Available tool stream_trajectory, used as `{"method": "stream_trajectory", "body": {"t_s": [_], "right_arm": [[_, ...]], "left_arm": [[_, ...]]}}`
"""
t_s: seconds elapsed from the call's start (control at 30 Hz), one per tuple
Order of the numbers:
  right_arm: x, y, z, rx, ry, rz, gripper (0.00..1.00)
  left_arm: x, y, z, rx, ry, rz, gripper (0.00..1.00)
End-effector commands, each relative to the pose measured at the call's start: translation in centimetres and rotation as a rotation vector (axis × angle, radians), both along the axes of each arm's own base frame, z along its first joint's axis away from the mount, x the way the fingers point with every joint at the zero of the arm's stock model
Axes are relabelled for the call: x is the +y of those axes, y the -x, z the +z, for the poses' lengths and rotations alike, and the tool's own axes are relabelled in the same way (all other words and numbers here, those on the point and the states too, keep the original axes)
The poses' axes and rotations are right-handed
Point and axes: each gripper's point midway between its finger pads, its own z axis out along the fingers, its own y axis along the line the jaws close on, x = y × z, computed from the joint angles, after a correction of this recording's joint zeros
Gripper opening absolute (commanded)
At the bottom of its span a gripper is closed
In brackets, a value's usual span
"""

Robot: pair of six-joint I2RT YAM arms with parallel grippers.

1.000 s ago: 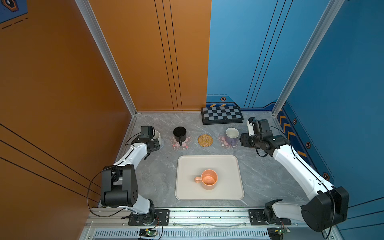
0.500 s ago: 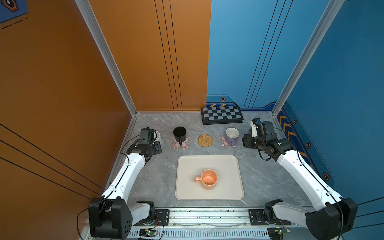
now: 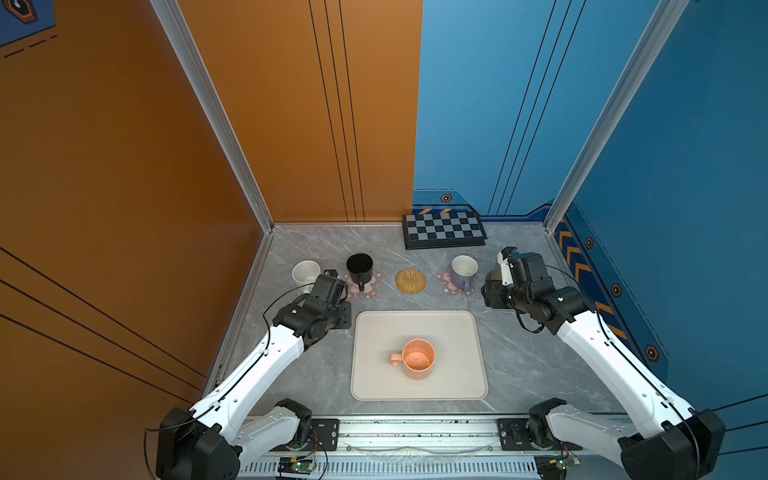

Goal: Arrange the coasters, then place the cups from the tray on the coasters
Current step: 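Swing the left gripper over the pink mug while the right gripper nears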

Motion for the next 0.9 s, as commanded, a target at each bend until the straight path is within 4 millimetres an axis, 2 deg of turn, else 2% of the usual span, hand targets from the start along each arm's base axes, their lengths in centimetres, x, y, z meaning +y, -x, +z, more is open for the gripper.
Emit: {"method": "stream_trajectory", "body": {"t_s": [0.0, 0.13, 0.4, 0.63, 0.87], "right_arm": [[0.3, 1.2, -0.7, 0.039, -0.005, 0.004, 0.59], [1.0, 1.1, -0.8, 0.043, -0.004, 0.019, 0.59], [3.4, 0.4, -1.2, 0.057, 0.013, 0.075, 0.59], [5.3, -0.3, -1.3, 0.060, 0.020, 0.122, 0.58], [6.8, 0.0, -2.8, 0.096, 0.005, 0.156, 0.58]], "left_arm": [[-0.7, 2.1, -0.2, 0.027, 0.035, -0.007, 0.27], [-2.1, 4.5, -0.6, 0.082, 0.054, -0.077, 0.24], [-6.5, 8.8, -1.4, 0.169, 0.103, -0.295, 0.18], [-9.9, 11.3, -2.1, 0.237, 0.082, -0.477, 0.16], [-11.8, 12.4, -3.6, 0.304, 0.093, -0.494, 0.15]]}}
